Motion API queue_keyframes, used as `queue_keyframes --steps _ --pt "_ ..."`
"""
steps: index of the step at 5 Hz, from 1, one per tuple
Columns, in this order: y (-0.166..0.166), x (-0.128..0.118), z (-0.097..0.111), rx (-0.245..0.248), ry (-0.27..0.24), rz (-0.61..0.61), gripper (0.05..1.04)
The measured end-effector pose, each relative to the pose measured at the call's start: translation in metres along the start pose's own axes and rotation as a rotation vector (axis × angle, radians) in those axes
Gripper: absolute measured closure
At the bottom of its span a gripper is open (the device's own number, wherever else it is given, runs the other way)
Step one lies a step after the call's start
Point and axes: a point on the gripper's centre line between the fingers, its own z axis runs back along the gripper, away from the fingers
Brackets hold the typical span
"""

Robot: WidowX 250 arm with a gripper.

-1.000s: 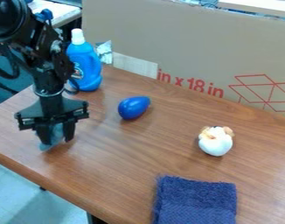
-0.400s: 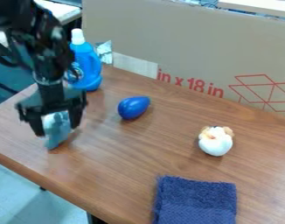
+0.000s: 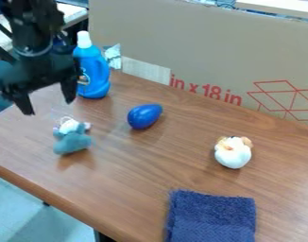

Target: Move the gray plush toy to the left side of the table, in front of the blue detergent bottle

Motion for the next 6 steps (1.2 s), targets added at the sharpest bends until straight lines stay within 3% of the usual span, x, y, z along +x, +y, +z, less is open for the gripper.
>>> queue_keyframes --steps 1,2,3,4,6 --pt "-0.022 -0.022 0.029 -0.017 0.055 -0.191 0.078" --pt "-0.055 -0.059 0.038 -0.052 0.112 -0.443 0.078" --pt "-0.085 -0.099 0.036 -0.044 0.182 -0.712 0.080" --pt "-0.093 -0.124 0.032 -0.009 0.215 -0.974 0.081" --pt "-0.092 -0.124 0.032 -0.005 0.217 -0.981 0.081"
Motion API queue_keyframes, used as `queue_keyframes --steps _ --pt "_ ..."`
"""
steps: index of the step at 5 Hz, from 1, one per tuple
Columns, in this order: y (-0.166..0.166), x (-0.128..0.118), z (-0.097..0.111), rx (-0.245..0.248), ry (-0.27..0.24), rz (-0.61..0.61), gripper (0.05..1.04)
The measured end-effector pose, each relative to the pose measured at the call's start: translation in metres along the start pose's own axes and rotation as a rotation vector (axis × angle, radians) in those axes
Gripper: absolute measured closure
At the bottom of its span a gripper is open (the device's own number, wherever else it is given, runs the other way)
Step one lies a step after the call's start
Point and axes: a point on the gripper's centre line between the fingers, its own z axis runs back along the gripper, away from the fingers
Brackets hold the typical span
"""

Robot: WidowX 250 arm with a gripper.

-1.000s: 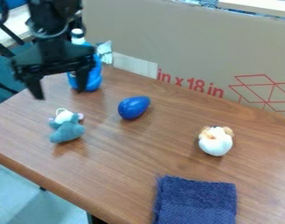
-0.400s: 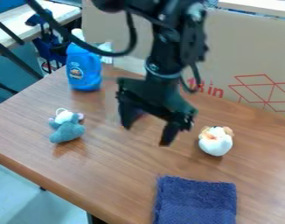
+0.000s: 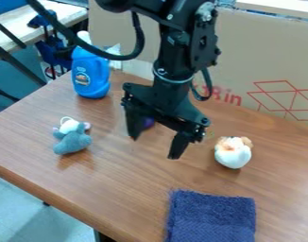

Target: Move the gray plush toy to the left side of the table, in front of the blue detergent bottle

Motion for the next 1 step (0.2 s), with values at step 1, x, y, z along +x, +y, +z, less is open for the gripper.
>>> queue_keyframes --steps 1 --pt "-0.0005 0.0006 0.0000 0.000 -0.002 -0.002 0.081"
